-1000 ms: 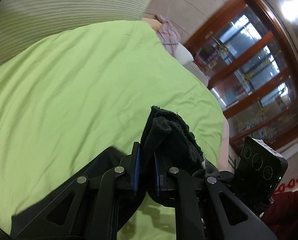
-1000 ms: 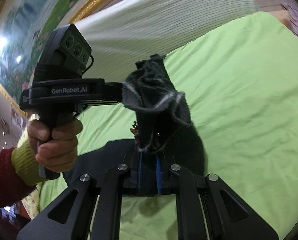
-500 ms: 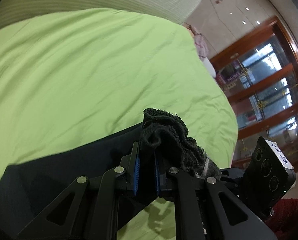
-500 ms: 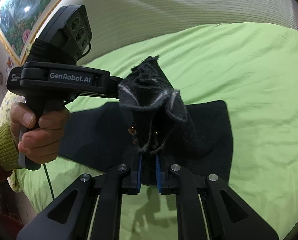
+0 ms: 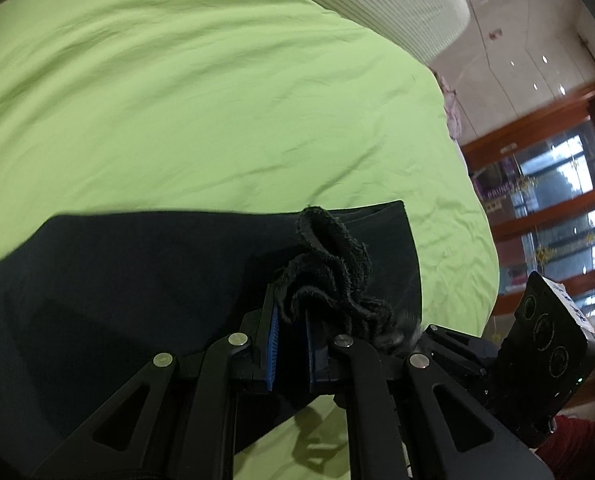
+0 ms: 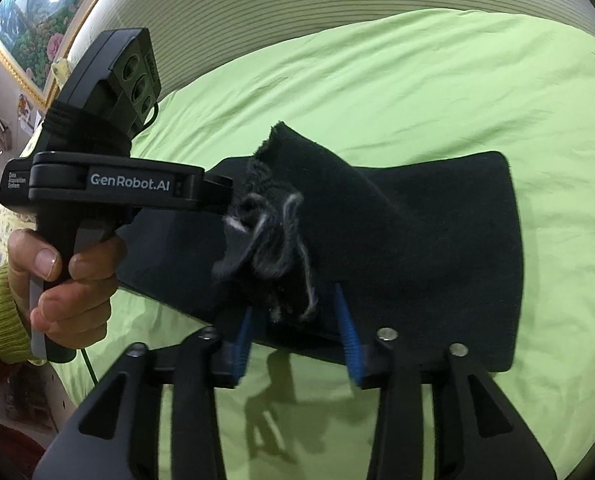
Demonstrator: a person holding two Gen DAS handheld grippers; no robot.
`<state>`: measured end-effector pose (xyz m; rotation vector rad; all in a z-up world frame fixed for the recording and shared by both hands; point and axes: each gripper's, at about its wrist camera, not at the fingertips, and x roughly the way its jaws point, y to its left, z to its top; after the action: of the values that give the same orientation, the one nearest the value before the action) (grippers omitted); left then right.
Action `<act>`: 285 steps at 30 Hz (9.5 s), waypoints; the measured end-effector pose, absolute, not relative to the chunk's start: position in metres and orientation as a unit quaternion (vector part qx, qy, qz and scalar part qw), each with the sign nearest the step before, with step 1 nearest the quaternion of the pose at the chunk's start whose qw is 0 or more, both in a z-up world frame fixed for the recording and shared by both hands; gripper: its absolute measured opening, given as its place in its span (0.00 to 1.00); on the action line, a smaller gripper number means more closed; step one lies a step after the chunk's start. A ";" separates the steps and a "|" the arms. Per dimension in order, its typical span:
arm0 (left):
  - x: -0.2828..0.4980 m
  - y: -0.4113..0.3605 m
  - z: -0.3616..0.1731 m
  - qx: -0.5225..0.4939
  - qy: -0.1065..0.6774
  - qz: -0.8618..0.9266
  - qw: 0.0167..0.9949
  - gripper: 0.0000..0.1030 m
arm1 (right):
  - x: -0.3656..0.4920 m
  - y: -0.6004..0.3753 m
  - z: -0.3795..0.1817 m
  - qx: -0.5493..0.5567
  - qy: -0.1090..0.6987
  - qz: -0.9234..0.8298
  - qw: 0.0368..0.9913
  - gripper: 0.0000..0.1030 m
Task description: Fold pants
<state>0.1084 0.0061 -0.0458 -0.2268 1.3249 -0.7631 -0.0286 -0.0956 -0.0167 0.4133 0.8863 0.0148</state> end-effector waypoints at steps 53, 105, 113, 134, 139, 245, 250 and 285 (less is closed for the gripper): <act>-0.025 0.307 -0.051 -0.424 0.508 0.124 0.740 0.58 | 0.129 0.042 0.040 0.066 0.481 0.243 0.840 0.53; 0.008 0.265 0.044 -0.355 0.445 0.035 0.822 0.17 | 0.209 0.042 0.079 0.051 0.463 0.370 0.804 0.18; 0.025 0.198 0.079 -0.307 0.447 -0.045 0.839 0.17 | 0.159 -0.030 0.102 0.100 0.422 0.324 0.841 0.18; 0.016 0.016 0.071 -0.156 0.489 -0.183 0.838 0.17 | 0.063 -0.165 0.067 0.195 0.389 0.211 0.875 0.17; 0.015 -0.009 0.063 -0.122 0.490 -0.194 0.841 0.17 | 0.054 -0.183 0.058 0.214 0.383 0.199 0.877 0.17; 0.104 0.075 -0.080 -0.201 0.596 -0.186 0.755 0.48 | -0.042 -0.216 -0.026 0.363 0.420 0.004 0.832 0.75; 0.098 0.077 -0.074 -0.205 0.593 -0.185 0.756 0.41 | -0.040 -0.215 -0.030 0.373 0.425 0.018 0.825 0.57; 0.051 0.252 0.008 -0.246 0.506 -0.063 0.824 0.29 | 0.072 -0.068 0.021 0.263 0.433 0.170 0.845 0.41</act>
<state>0.0512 0.2523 0.0080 -0.5236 1.0753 -0.1346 0.0715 -0.0679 0.0205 0.5553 0.9144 0.3591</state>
